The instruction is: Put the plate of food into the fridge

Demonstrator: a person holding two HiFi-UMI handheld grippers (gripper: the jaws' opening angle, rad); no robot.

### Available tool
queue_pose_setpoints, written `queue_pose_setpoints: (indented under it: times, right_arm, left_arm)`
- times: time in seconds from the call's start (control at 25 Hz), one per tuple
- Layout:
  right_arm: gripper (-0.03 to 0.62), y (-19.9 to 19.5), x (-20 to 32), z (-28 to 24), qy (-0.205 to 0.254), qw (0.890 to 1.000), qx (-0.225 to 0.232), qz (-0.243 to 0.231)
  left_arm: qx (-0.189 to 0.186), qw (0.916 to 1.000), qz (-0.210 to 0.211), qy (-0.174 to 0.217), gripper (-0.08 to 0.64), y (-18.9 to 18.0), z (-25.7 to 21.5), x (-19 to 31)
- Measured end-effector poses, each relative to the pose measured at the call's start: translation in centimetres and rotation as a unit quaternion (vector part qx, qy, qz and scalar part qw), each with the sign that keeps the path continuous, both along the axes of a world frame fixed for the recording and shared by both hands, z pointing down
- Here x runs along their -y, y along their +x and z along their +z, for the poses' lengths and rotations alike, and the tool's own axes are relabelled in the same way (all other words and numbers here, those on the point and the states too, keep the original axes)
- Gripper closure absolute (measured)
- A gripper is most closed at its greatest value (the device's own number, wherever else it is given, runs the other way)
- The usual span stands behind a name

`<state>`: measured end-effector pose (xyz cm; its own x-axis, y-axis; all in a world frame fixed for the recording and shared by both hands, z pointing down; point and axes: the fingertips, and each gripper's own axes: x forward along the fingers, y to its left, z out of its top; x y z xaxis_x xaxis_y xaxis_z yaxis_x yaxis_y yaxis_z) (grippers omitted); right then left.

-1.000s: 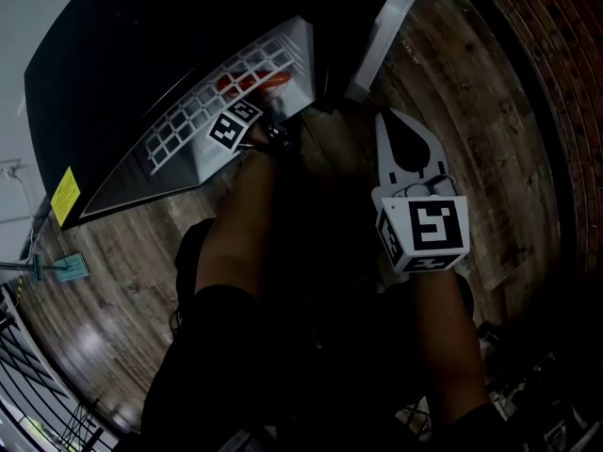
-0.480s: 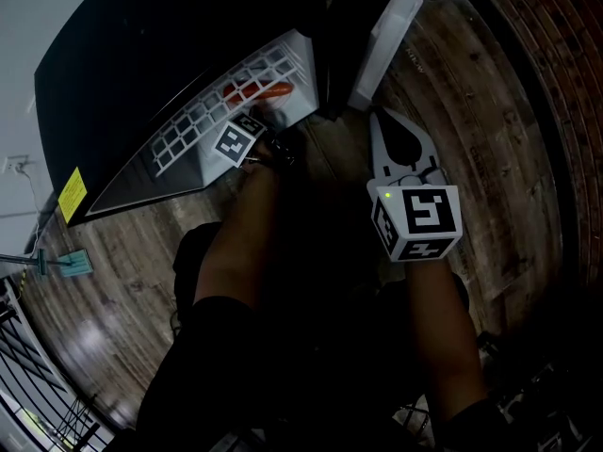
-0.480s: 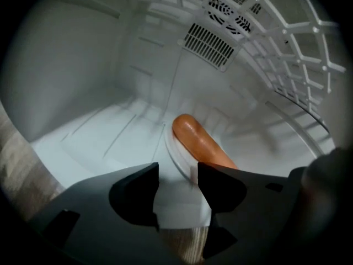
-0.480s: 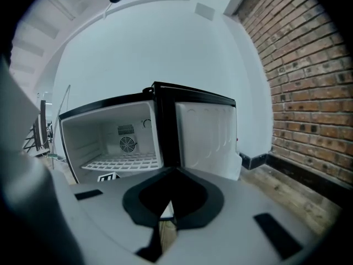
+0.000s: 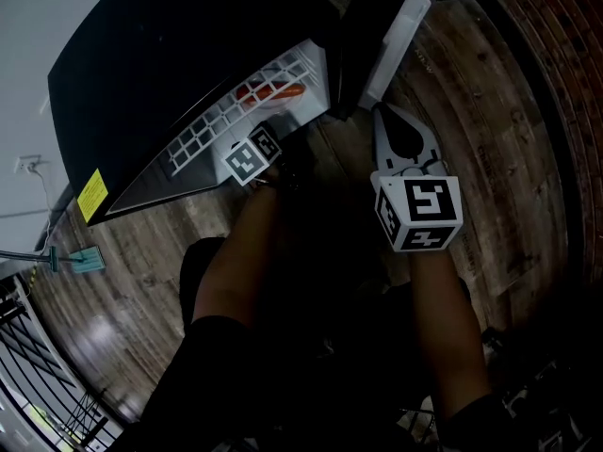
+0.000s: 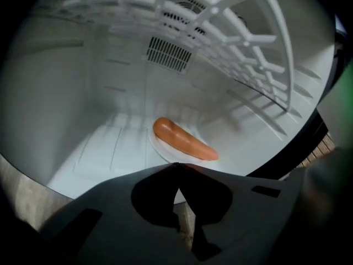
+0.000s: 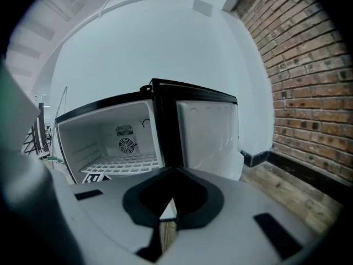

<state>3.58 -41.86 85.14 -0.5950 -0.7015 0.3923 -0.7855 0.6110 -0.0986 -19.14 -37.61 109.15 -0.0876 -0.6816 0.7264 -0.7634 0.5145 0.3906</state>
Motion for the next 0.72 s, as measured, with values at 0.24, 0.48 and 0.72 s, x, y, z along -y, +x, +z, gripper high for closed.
queue_pose_setpoints:
  times: [0.24,0.48,0.72]
  right_arm:
    - [0.578,-0.1,-4.8,-3.7,-0.072,0.997,0.02,0.032]
    - [0.58,0.7,-10.2,-12.6,-0.125,0.99,-0.002,0.065]
    - [0.58,-0.2,-11.8,-28.9,-0.095,0.993,0.012,0.074]
  left_arm:
    - [0.056,0.99,0.125,-0.033,0.563,2.5,-9.1,-4.0]
    - [0.081,0.9702,0.228,-0.006,0.565,6.6,-26.0,-9.9]
    - [0.076,0.9668,0.24,0.042,0.565,8.2,-45.9,-10.3]
